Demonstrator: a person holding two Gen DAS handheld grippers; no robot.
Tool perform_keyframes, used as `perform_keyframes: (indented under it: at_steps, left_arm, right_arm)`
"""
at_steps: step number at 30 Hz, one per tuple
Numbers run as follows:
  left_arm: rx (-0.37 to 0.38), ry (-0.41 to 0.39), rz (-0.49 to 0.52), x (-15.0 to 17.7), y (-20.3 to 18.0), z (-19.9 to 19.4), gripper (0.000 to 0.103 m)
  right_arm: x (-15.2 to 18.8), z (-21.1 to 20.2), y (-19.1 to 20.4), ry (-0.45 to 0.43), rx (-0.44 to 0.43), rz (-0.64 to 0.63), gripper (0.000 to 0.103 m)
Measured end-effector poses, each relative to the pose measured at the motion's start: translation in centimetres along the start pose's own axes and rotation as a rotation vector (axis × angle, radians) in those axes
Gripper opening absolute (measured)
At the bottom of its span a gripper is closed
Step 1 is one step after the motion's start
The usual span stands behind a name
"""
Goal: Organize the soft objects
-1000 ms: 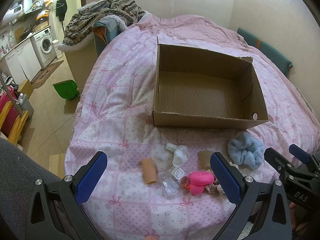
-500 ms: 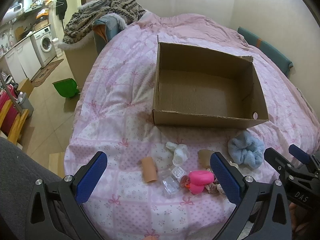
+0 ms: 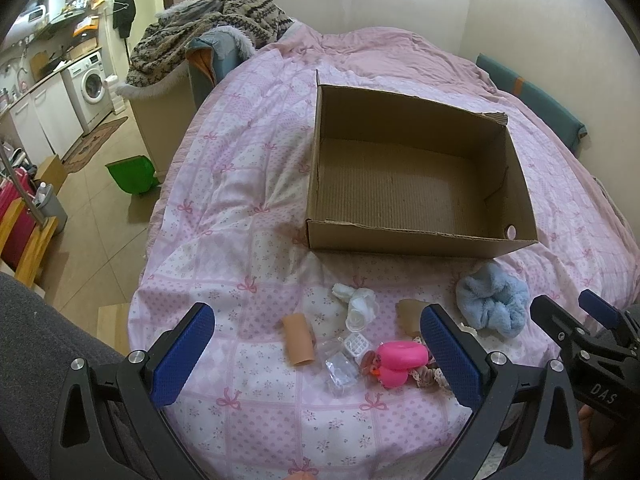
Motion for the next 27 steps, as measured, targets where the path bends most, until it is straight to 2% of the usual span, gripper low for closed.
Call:
perform_keyframes:
  at_steps: [13, 19, 27]
  left_arm:
    - [0.008, 0.015, -0.010, 0.1, 0.0, 0.1, 0.103]
    - [-0.013, 0.026, -0.011, 0.2, 0.1, 0.4, 0.103]
    - [-0.045, 0.104, -0.045, -1.1, 1.6, 1.5, 0.103]
  right_arm:
    - [0.1, 0.1, -0.1, 0.006, 0.001, 0.001, 0.103]
    - [0.3, 0.1, -0.1, 0.015, 0.001, 0.001, 0.103]
    - [-0.5, 0.9, -1.3, 0.104, -0.022, 0.068, 0.103]
Point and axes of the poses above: each gripper's, at about its wrist camera, not at the fingertips, and z roughly the way its jaws point, y to its left, x to its underside, the point moved 5 cm from there along z, roughly the way its jaws point, and after that the axes turned 13 degrees about -y, right-handed, at the moved point
